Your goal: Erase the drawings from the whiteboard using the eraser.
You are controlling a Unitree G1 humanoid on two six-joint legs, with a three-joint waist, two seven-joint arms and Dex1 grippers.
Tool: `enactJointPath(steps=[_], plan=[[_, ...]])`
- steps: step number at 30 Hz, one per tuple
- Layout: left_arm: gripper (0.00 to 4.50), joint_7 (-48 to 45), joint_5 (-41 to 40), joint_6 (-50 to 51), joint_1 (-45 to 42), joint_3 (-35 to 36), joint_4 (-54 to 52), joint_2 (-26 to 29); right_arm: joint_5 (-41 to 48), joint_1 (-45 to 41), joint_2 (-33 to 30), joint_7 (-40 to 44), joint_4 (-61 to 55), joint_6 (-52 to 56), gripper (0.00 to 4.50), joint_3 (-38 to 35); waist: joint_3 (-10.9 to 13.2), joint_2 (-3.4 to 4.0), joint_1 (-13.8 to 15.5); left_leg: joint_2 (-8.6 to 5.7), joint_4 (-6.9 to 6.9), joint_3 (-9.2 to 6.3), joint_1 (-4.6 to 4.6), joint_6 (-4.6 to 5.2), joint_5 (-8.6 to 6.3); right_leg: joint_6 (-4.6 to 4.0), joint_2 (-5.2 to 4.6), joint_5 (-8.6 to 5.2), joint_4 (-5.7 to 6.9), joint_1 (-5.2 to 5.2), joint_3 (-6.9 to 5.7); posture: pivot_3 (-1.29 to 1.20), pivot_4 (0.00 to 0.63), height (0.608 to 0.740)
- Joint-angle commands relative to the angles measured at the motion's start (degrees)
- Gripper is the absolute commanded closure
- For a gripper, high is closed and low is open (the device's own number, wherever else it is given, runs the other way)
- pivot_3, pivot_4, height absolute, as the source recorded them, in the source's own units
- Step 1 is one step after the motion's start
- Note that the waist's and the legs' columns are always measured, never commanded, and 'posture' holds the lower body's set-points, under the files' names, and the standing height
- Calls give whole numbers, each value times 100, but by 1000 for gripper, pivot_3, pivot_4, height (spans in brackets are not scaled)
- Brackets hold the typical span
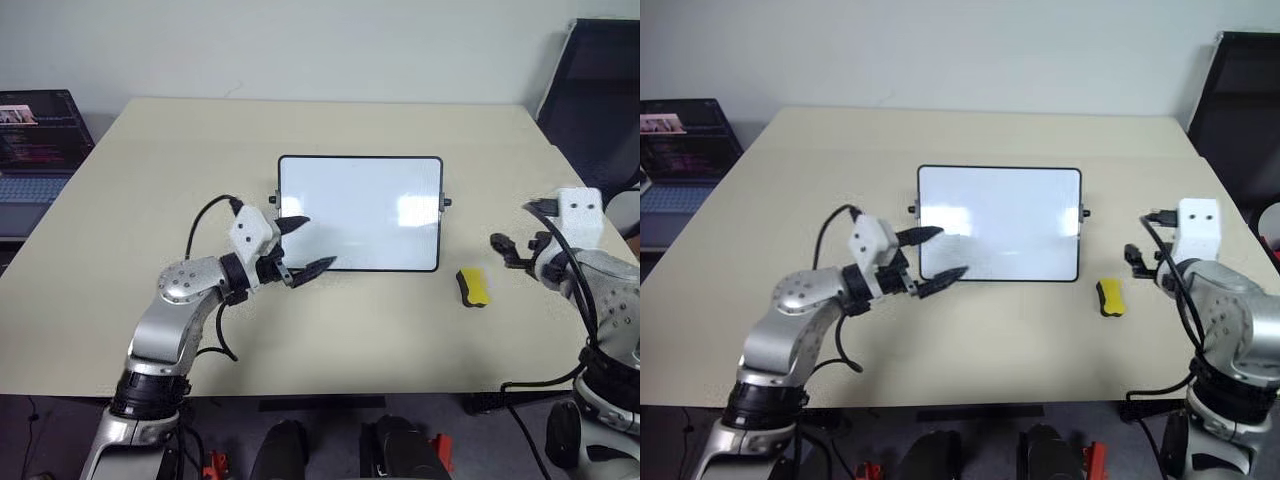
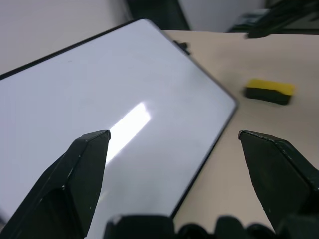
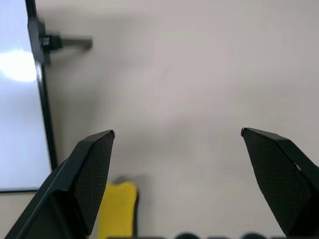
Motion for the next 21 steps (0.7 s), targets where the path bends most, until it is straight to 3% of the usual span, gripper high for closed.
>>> enactJointPath(steps=[1,7,14,17,21], plan=[[0,872,307,245,290,196,-469,-148,-157,563,32,42,-522,-839,31,-97,0,0,8,-1,0,1,0,0,0,0,0,0,1,-1,1,0,150,740],[0,1832,576,333,905,542,-1035,-403,-314,1714,294,220,-755,-2491,31,-55,0,1,1,2,4,4,5,0,0,0,-1,0,6,1,5,0,150,740],[0,2967,1164,-149,2105,797,-1287,-992,-739,3136,1177,-4,-376,-4995,31,-126,-10,1,7,3,2,9,16,-1,0,0,-2,0,5,9,10,0,150,740],[0,3278,1323,-335,2325,628,-1209,-1331,-836,3444,1510,-87,-187,-5394,31,138,-14,2,19,3,5,10,19,-1,1,1,-4,-1,5,11,11,0,150,740],[0,3460,1543,-460,2056,512,-1096,-1419,-849,3295,1484,-127,-72,-5529,31,249,-14,2,24,2,10,18,28,15,14,22,-4,-2,6,16,14,0,150,740]])
